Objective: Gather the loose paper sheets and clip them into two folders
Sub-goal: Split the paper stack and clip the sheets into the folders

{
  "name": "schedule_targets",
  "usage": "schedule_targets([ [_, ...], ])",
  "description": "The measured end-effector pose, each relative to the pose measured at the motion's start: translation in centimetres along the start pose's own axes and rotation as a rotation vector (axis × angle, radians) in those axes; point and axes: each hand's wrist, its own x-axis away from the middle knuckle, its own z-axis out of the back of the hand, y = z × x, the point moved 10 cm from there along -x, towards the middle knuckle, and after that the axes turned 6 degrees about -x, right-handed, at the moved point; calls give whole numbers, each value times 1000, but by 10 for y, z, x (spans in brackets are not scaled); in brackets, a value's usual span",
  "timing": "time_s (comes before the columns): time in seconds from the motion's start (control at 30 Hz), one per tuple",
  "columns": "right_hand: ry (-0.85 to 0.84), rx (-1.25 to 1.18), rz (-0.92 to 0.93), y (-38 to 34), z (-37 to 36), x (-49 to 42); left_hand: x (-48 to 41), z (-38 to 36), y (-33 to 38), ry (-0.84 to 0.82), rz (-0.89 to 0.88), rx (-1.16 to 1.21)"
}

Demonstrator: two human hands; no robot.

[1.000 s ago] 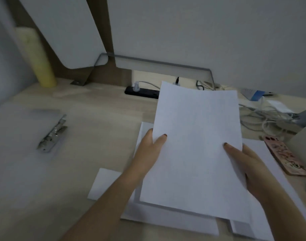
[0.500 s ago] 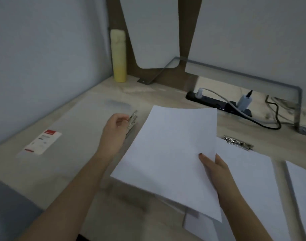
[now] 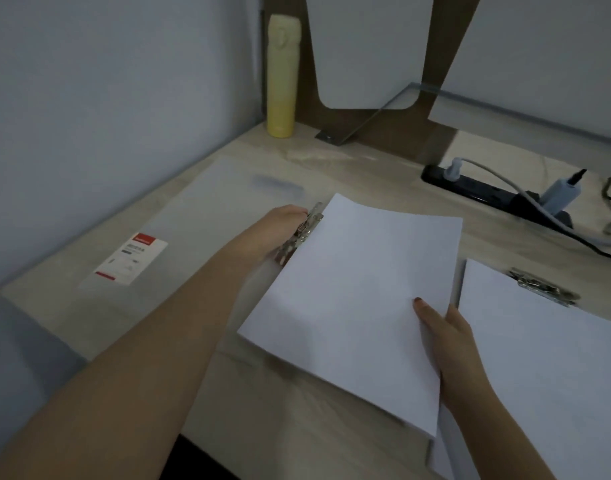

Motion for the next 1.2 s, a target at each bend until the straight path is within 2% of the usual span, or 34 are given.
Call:
schedule_targets([
  [0.67,3,-32,-17,3,1,1,-7,-7,-7,-46,52,-53],
  [0.9,3,58,46,0,-10,1,-3,-7,-6,-73,16,81],
  [1.03,16,52,14,4,-7,2,-4,-6,-12,-103,-12,259],
  [1.2,40,69,27,3,-5,3,4,1,-12,-140,-92,241],
])
